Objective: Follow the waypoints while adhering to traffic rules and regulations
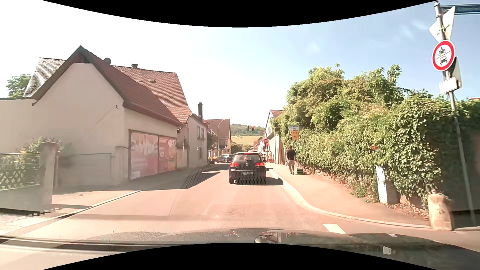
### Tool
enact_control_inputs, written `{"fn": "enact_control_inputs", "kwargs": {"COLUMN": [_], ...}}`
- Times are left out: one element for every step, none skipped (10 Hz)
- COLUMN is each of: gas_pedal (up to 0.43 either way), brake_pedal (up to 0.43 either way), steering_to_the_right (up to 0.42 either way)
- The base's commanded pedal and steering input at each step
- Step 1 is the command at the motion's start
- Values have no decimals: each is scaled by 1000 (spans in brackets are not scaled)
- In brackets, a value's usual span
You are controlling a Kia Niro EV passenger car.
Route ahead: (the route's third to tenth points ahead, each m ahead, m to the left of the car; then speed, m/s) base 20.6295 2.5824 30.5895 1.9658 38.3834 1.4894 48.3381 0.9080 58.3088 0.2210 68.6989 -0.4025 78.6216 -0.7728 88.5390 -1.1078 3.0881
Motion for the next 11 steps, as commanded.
{"fn": "enact_control_inputs", "kwargs": {"gas_pedal": [39, 39, 59, 59, 59, 59, 59, 59, 59, 59, 59], "brake_pedal": [0, 0, 0, 0, 0, 0, 0, 0, 0, 0, 0], "steering_to_the_right": [15, 15, 16, 16, 16, 15, 15, 15, 16, 16, 16]}}
